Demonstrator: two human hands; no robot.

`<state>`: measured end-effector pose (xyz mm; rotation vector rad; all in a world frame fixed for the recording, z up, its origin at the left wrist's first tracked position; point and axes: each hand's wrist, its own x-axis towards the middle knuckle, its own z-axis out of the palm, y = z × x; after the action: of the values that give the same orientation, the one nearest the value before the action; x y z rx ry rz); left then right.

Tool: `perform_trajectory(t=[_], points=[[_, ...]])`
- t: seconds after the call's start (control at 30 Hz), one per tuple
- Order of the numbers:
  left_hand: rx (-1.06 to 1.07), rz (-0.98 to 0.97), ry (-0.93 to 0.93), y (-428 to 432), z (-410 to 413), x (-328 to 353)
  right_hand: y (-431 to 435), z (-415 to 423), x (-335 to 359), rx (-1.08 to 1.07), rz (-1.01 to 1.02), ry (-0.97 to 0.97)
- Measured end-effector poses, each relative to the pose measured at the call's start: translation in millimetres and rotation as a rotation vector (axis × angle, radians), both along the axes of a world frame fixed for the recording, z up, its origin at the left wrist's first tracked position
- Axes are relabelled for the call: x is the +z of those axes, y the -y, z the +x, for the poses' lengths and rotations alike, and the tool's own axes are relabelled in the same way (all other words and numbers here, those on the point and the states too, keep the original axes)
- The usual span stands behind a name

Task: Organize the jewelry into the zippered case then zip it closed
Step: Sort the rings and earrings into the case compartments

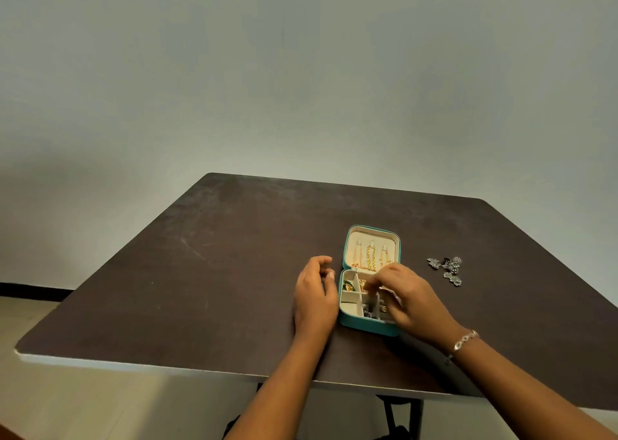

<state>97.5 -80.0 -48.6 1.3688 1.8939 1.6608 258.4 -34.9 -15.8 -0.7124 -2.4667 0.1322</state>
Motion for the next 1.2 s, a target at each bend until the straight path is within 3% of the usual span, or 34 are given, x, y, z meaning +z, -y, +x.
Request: perform_trajectory(t=[0.13, 0.33, 0.6, 0.77, 1.03, 1.2], points=[[0.073, 0.089, -0.14, 1, 5, 1, 12, 35, -6, -0.09, -0.2, -0.183], [0.111, 0.174, -0.303, -1, 31, 6, 2, 81, -21, -0.42, -0.325, -0.348], [-0.153, 0.417, -0.427, -8, 114, 9, -26, 98, -30, -0.599, -0.418, -0.421], [-0.278, 0.33, -0.514, -25, 142, -5, -48, 109, -29, -0.667, -0.488, -0.474], [-0.326, 0.043, -0.33, -59, 152, -1, -80, 111, -29, -0.777, -0.455, -0.423], [-0.244, -0.112, -0.26, -86, 153, 4, -88, 107, -28, -0.784, -0.433, -0.404]])
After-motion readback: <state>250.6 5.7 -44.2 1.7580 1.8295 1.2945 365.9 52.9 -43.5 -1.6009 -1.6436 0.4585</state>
